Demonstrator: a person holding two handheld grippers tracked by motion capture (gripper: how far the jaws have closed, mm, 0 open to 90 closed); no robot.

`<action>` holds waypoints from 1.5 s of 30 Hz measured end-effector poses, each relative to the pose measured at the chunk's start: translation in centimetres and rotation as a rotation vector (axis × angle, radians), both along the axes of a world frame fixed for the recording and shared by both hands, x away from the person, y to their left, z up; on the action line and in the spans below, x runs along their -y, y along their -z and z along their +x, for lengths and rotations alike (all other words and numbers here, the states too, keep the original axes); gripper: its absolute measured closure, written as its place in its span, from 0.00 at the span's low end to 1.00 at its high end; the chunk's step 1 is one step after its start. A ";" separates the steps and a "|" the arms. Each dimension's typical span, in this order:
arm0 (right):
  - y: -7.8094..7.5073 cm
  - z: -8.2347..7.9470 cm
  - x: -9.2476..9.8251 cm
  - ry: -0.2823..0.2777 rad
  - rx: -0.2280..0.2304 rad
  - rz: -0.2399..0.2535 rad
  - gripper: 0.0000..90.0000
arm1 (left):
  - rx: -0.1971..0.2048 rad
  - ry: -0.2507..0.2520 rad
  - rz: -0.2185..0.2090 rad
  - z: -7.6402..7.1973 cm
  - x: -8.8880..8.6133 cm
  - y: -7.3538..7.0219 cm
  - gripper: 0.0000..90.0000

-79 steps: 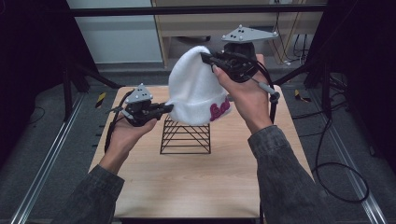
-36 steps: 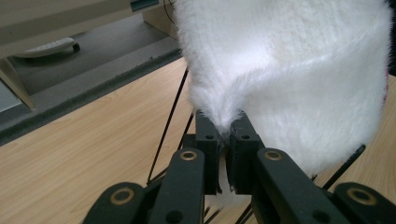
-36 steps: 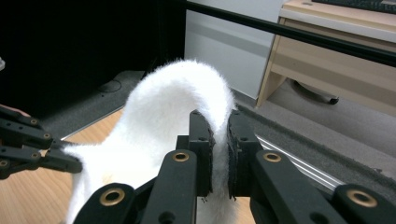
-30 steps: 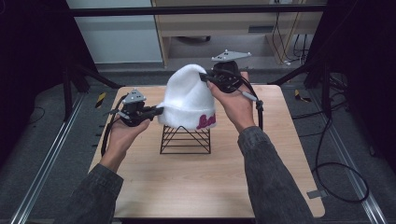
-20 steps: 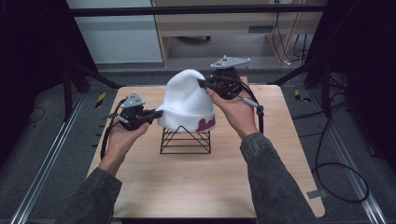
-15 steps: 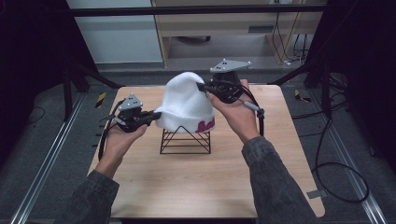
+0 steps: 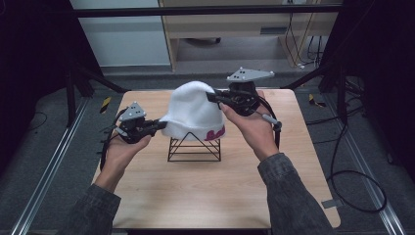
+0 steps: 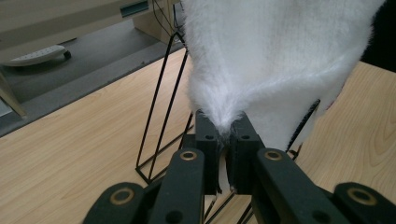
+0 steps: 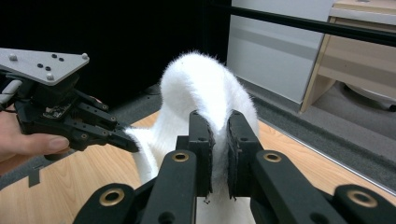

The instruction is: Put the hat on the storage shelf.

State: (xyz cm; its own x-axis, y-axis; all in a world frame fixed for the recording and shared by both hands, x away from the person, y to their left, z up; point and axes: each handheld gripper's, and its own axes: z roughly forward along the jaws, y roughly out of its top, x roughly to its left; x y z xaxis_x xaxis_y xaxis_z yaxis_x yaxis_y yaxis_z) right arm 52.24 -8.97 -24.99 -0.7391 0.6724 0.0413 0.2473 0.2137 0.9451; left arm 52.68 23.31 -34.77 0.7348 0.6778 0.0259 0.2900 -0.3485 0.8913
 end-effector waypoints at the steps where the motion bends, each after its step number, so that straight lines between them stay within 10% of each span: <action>1: 0.0 0.0 0.0 0.002 0.000 -0.001 0.92 | 0.001 -0.002 -0.003 0.0 0.1 0.1 0.94; 25: 4.4 2.3 -2.0 0.050 -0.068 -0.200 0.91 | -0.085 -0.042 0.030 1.4 -0.5 4.2 0.94; 45: 5.9 0.9 -2.0 -0.003 -0.101 -0.193 0.91 | -0.105 -0.013 0.069 0.1 -1.4 6.6 0.94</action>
